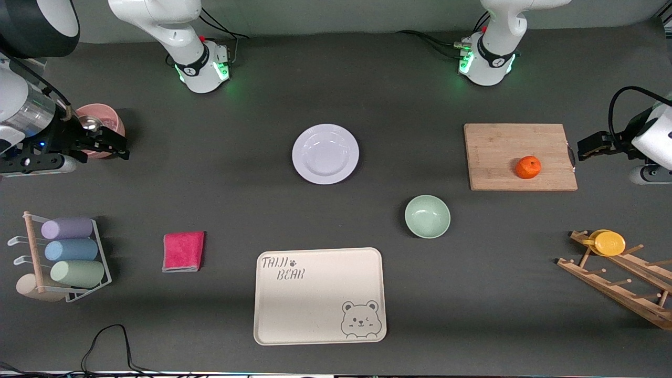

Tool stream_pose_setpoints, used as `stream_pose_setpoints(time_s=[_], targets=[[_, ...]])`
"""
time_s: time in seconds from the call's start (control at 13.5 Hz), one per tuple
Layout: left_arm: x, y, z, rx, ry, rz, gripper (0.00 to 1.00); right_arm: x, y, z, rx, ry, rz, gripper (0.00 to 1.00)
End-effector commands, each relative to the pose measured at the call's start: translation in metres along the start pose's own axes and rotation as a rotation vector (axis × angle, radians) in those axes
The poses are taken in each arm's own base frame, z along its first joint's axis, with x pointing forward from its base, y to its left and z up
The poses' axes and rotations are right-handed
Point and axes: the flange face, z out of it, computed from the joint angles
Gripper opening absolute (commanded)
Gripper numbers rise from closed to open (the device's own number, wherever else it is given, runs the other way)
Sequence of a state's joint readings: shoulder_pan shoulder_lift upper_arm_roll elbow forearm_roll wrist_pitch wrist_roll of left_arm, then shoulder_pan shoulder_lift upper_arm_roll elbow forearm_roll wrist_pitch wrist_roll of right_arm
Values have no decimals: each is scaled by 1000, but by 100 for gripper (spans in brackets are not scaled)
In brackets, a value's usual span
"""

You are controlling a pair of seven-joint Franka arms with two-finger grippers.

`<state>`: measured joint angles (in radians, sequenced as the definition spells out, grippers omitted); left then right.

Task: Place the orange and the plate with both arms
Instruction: 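Move the right gripper toward the white plate while the left gripper reaches the orange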

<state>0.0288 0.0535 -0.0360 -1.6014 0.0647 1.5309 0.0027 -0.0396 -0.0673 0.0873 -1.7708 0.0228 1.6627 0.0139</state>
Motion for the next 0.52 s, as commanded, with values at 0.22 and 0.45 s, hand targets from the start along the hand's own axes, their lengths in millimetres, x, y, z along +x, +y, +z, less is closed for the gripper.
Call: stream_pose_setpoints(time_s=[0.22, 0.45], targets=[[-3, -3, -6, 8, -19, -18, 100, -12, -5, 7, 21, -8, 15, 100], [-5, -3, -2, 11, -40, -2, 100, -12, -5, 7, 23, -3, 18, 100]])
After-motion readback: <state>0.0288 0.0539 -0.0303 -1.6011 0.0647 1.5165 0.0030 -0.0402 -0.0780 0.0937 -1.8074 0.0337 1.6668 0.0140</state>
